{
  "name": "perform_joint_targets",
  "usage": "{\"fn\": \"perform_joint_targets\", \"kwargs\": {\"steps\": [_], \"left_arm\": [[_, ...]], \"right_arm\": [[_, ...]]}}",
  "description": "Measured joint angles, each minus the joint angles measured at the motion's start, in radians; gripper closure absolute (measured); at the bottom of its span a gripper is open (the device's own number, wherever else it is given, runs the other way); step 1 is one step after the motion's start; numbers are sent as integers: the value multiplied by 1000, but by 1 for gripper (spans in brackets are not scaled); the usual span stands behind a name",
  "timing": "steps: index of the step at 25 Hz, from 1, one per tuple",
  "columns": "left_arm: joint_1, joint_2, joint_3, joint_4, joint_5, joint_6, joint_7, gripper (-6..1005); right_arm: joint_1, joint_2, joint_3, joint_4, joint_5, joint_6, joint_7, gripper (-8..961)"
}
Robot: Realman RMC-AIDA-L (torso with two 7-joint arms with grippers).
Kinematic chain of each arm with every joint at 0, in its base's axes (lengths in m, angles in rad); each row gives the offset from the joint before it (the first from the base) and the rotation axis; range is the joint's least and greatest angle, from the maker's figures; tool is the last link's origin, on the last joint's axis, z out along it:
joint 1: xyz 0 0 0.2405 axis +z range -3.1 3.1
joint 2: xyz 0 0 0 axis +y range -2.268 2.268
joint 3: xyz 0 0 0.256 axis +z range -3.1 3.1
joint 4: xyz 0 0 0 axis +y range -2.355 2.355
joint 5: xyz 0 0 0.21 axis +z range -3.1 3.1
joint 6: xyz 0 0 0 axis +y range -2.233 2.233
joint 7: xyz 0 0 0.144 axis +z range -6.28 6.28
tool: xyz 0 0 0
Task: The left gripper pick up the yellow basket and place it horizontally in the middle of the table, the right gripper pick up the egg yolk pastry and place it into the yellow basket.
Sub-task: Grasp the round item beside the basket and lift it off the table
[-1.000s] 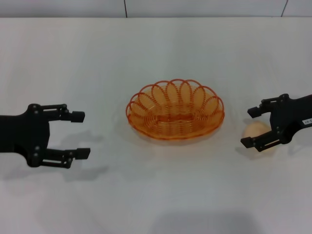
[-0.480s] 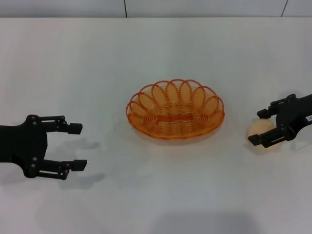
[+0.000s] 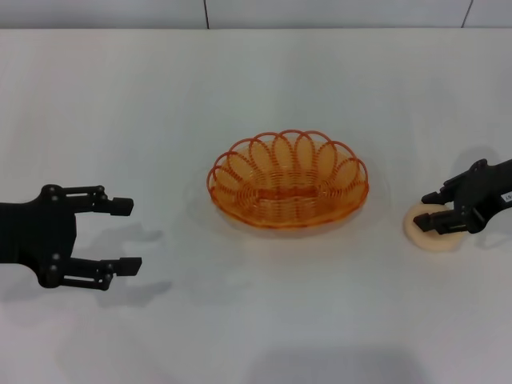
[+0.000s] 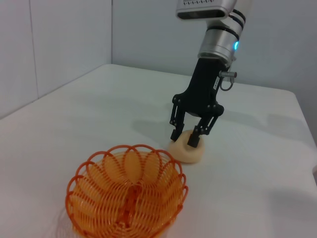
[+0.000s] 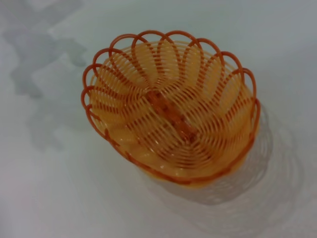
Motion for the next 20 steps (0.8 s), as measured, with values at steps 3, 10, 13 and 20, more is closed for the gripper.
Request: {"fn": "perform_joint_targets", "kwargs": {"steps": [3, 10, 13, 20], "left_arm": [[1, 0, 0, 0, 0, 0, 0, 181], [-6, 0, -1, 3, 0, 0, -1, 181], [-10, 0, -6, 3, 0, 0, -1, 181], [-12, 1, -8, 5, 0, -3, 0, 182]], "right_arm": [[3, 0, 0, 5, 0, 11, 0, 608], [6, -1, -6, 28, -2, 34, -3, 761], [6, -1, -7, 28, -3, 39, -5, 814], [1, -3, 1, -2, 1, 28, -5, 899]]}}
